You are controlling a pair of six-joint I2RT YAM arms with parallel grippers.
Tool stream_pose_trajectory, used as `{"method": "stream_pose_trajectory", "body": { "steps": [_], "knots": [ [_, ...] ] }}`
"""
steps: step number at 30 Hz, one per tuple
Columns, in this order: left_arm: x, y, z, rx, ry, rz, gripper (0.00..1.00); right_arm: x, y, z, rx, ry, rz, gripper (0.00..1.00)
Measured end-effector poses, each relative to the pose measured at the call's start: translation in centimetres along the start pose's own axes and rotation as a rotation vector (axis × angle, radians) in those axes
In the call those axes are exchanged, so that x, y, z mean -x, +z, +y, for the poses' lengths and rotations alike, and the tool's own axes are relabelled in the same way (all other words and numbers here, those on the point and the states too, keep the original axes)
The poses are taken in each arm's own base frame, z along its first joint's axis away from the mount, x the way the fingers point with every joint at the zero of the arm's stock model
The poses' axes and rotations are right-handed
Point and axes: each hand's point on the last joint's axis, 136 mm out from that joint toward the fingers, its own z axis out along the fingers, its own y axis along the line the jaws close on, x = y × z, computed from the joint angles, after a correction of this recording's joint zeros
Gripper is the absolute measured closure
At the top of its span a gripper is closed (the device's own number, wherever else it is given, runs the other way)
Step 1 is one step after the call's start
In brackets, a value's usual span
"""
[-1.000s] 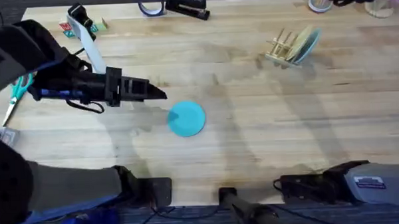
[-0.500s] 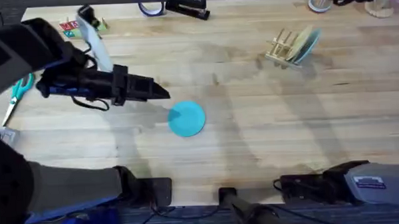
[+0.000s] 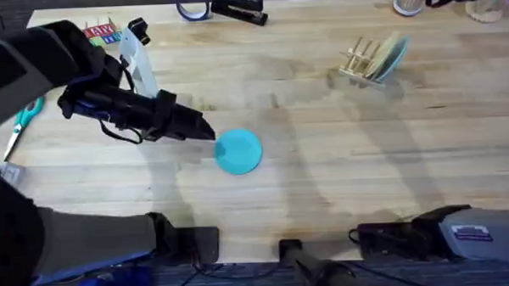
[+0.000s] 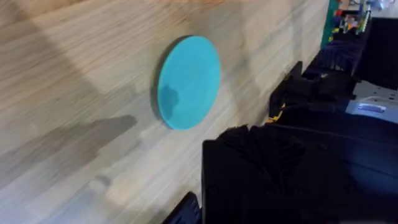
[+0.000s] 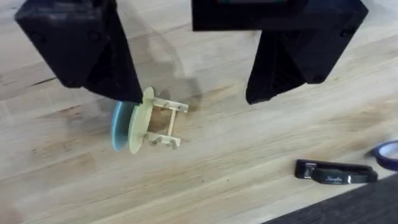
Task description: Pick up the plates from the table one by one and place each into a slot on the dish rack.
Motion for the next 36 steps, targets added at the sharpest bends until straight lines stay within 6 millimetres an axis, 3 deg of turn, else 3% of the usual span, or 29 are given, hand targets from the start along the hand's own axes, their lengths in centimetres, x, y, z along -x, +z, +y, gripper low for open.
{"method": "stream_pose_trajectory", "body": {
  "steps": [15, 23, 36],
  "knots": [
    [0.3, 0.0, 0.2, -0.001, -0.001, -0.016, 0.961, 0.0, 0.0, 0.0, 0.0, -0.004, 0.0, 0.006],
    [-0.4, 1.2, 0.5, -0.047, -0.018, -0.027, 0.96, 0.0, 0.0, 0.0, 0.001, -0.003, -0.002, 0.005],
    [0.8, 1.2, 0.8, -0.04, 0.01, -0.071, 0.961, 0.1, 0.0, 0.1, 0.002, -0.003, -0.003, 0.005]
  ]
}}
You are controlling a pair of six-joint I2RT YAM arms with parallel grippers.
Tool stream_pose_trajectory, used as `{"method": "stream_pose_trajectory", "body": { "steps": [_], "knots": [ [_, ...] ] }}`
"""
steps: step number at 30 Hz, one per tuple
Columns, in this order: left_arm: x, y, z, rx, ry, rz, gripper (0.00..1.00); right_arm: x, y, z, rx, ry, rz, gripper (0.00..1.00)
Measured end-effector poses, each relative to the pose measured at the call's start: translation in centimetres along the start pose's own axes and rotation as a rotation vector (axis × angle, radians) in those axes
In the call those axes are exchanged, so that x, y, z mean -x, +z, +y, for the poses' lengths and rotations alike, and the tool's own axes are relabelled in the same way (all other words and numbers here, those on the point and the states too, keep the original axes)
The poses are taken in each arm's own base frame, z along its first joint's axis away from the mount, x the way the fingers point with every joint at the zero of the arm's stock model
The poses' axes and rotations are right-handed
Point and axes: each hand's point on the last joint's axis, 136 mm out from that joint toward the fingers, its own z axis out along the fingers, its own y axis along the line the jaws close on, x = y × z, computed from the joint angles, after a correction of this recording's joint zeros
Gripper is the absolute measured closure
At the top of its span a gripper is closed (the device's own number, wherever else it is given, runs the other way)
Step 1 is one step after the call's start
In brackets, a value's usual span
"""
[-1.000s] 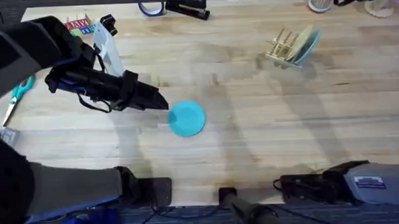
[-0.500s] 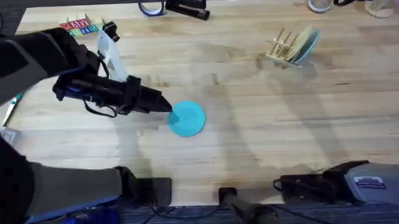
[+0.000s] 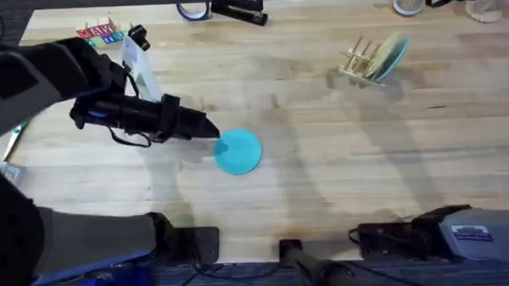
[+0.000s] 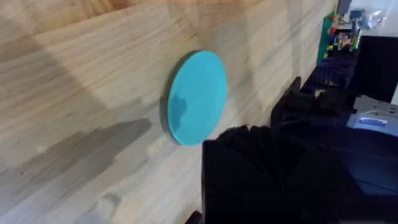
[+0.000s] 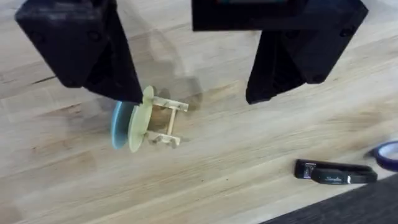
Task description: Pick up the plates from the table one by one and place each into a slot on the dish rack.
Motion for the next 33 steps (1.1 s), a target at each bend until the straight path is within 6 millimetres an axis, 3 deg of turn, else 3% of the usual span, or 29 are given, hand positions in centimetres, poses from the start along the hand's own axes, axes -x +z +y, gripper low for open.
{"method": "stream_pose_trajectory", "body": {
  "steps": [17, 24, 33],
  "knots": [
    [-0.7, 2.8, 3.9, -0.062, -0.18, 0.111, 0.96, 0.5, 0.0, 0.3, 0.012, 0.008, -0.021, 0.005],
    [-1.2, 3.3, 6.1, 0.044, -0.247, 0.156, 0.96, 0.5, 0.0, 0.3, 0.012, 0.007, -0.021, 0.005],
    [-1.1, 5.3, 6.0, 0.123, -0.256, 0.212, 0.96, 0.5, 0.0, 0.3, 0.012, 0.007, -0.021, 0.005]
  ]
}}
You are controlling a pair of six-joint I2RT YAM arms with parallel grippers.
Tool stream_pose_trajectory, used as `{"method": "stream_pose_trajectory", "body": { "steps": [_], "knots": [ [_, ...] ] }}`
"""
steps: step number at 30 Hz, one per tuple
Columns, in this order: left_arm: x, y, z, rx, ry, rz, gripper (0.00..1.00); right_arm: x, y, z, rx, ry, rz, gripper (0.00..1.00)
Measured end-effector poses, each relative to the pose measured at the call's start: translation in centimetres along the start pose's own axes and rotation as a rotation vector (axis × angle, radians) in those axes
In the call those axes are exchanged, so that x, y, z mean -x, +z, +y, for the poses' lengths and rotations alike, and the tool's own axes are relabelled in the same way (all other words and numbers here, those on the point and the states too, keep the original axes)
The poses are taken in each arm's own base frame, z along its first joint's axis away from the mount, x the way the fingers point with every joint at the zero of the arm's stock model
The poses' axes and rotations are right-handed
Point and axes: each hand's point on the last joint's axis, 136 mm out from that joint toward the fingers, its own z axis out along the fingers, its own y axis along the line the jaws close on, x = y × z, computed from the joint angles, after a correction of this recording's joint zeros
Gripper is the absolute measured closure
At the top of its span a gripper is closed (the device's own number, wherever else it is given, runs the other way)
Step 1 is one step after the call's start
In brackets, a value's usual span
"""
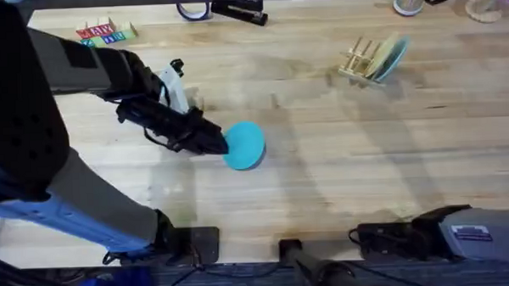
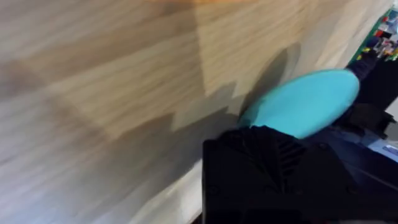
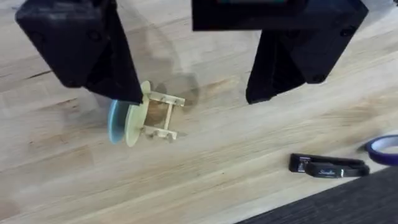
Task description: Pick up the plates from the table one by one and place each into a slot on the dish rack.
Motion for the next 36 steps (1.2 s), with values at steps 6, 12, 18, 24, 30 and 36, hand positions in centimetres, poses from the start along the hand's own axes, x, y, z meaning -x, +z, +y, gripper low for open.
{"method": "stream_pose_trajectory", "body": {
  "steps": [6, 12, 18, 24, 30, 36],
  "knots": [
    [0.2, 0.4, -0.4, 0.0, -0.024, 0.002, 0.96, 0.0, 0.0, 0.0, 0.0, 0.0, 0.0, 0.005],
    [0.2, 0.4, -0.4, 0.0, -0.035, 0.002, 0.959, -0.2, 0.0, -0.1, -0.002, -0.003, 0.008, 0.005],
    [0.2, 0.4, -0.3, 0.0, -0.04, 0.001, 0.959, -2.2, -0.2, 1.0, 0.069, -0.015, 0.107, 0.005],
    [0.2, 0.4, -0.3, 0.001, -0.04, 0.001, 0.959, -5.5, -0.6, 3.1, 0.198, -0.045, 0.262, 0.005],
    [0.2, 0.4, -0.3, 0.001, -0.04, 0.001, 0.959, -10.2, -0.3, 6.0, 0.297, -0.151, 0.42, 0.005],
    [0.2, 0.4, -0.3, 0.001, -0.04, 0.0, 0.959, -14.7, -1.7, 8.9, 0.396, -0.263, 0.529, 0.005]
  ]
}}
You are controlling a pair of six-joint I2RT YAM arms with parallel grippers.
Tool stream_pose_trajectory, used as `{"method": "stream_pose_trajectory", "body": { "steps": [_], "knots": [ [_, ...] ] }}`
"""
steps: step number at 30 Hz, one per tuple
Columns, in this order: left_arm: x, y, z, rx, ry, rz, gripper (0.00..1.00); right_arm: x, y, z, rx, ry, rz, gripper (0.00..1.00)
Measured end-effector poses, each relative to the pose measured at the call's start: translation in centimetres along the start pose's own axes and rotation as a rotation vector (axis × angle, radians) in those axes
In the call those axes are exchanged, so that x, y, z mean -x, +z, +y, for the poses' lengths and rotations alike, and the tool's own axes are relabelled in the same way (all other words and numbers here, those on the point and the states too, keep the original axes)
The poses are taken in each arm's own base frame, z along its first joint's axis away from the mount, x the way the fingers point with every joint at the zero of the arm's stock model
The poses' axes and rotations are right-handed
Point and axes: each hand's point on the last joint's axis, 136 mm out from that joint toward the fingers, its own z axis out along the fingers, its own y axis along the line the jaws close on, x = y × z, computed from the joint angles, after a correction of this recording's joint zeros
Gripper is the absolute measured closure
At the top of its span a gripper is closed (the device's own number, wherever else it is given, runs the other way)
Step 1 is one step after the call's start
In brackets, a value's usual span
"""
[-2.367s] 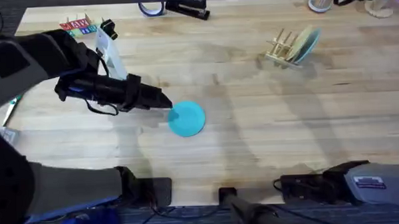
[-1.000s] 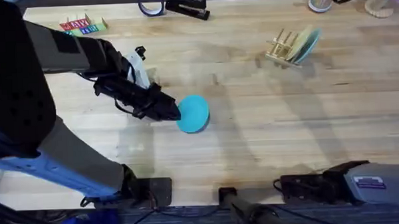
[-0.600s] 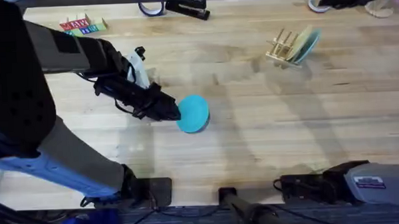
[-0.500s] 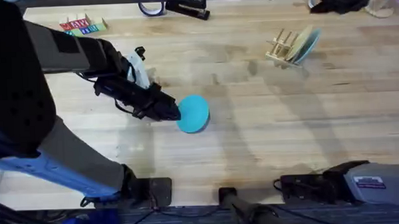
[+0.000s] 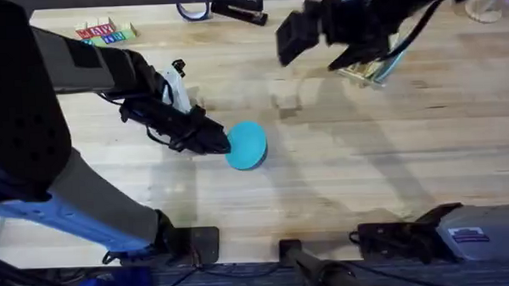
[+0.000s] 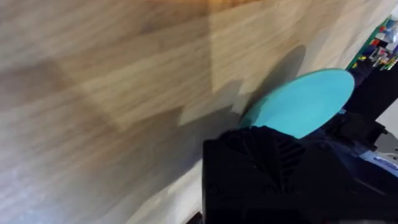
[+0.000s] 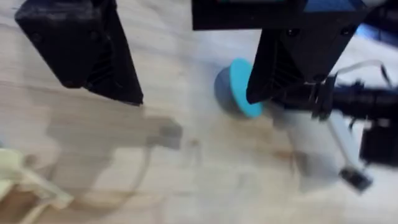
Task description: Pick up the plates from the table one by one and place each into a slot on the dish rack.
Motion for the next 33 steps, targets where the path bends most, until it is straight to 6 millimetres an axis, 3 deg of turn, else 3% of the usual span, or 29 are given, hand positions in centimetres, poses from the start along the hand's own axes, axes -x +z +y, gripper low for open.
{"method": "stream_pose_trajectory", "body": {
  "steps": [4, 10, 20, 33],
  "knots": [
    [0.0, 0.0, 0.0, 0.0, 0.001, 0.0, 0.959, -2.5, 1.3, 1.7, 0.034, -0.053, 0.074, 0.005],
    [0.0, 0.0, 0.0, 0.0, 0.001, -0.001, 0.959, -5.2, 3.1, 2.0, 0.049, -0.072, 0.157, 0.005],
    [0.1, 0.0, 0.0, 0.0, 0.002, -0.002, 0.959, -7.1, 6.1, 2.1, 0.122, -0.066, 0.202, 0.005],
    [0.1, 0.0, 0.0, 0.0, 0.002, -0.002, 0.959, -8.7, 8.3, 3.5, 0.222, -0.095, 0.212, 0.005]
  ]
}}
